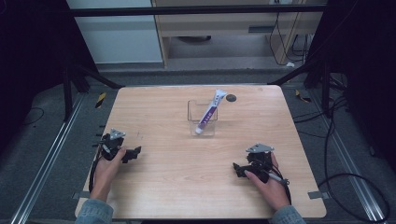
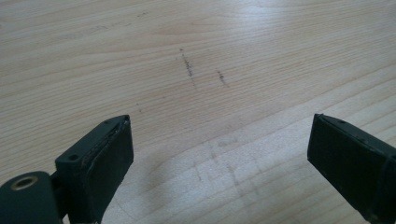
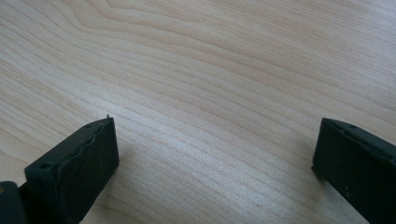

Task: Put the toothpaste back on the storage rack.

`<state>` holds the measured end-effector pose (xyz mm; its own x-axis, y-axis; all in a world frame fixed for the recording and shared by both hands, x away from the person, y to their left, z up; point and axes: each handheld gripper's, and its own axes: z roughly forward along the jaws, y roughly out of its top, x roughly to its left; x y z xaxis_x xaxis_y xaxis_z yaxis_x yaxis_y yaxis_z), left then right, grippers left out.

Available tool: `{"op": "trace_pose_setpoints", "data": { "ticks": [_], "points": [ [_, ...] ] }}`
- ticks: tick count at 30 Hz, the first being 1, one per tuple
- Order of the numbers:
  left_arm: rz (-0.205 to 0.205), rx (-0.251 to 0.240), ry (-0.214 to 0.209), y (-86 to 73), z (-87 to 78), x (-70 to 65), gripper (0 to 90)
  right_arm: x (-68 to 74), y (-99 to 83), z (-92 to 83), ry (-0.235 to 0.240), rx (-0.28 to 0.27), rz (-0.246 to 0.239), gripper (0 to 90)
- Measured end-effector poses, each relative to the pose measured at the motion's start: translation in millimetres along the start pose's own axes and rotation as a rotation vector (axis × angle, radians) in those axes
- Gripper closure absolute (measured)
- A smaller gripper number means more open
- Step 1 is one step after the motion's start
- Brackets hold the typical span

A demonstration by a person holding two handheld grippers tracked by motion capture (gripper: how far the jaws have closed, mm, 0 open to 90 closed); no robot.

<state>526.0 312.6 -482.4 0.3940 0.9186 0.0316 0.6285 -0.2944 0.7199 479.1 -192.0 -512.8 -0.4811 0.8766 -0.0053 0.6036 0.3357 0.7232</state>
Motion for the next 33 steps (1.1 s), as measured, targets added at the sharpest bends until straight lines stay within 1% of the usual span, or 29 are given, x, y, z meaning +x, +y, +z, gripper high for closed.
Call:
{"op": "trace_pose_setpoints", "data": {
  "ticks": [5, 9, 12, 18, 21, 22, 25, 28, 33],
  "points": [
    [-0.016, -0.006, 0.000, -1.9, 1.8, 2.1, 6.7, 0.1, 0.0, 0.0, 0.000, 0.000, 0.001, 0.4],
    [-0.013, 0.001, 0.000, -3.5, 2.3, 2.0, 6.6, 0.2, 0.0, 0.0, 0.000, -0.001, 0.001, 0.5],
    [-0.026, 0.005, 0.002, -6.3, 4.2, 3.4, 6.4, 0.2, 0.0, 0.0, -0.001, -0.001, 0.001, 0.5],
    [-0.036, 0.019, 0.004, -12.9, 9.9, 4.5, 6.4, 0.2, -0.1, 0.0, -0.001, 0.000, 0.001, 0.5],
    [-0.034, 0.031, 0.005, -16.9, 13.0, 4.6, 6.1, 0.2, -0.1, 0.0, -0.001, 0.000, 0.001, 0.5],
    [-0.027, 0.020, 0.012, -18.3, 13.9, 4.1, 5.0, 0.2, -0.1, -0.1, -0.001, 0.000, 0.001, 0.5],
    [-0.026, 0.005, 0.015, -19.8, 15.2, 3.5, 3.3, 0.2, -0.1, 0.0, -0.001, -0.001, 0.001, 0.5],
    [-0.021, 0.006, 0.010, -19.7, 15.7, 3.3, 1.7, 0.2, -0.1, 0.0, -0.001, -0.001, 0.001, 0.5],
    [-0.027, 0.013, 0.010, -19.6, 16.1, 3.8, 0.0, 0.2, -0.1, 0.0, -0.001, -0.001, 0.001, 0.5]
  ]
}}
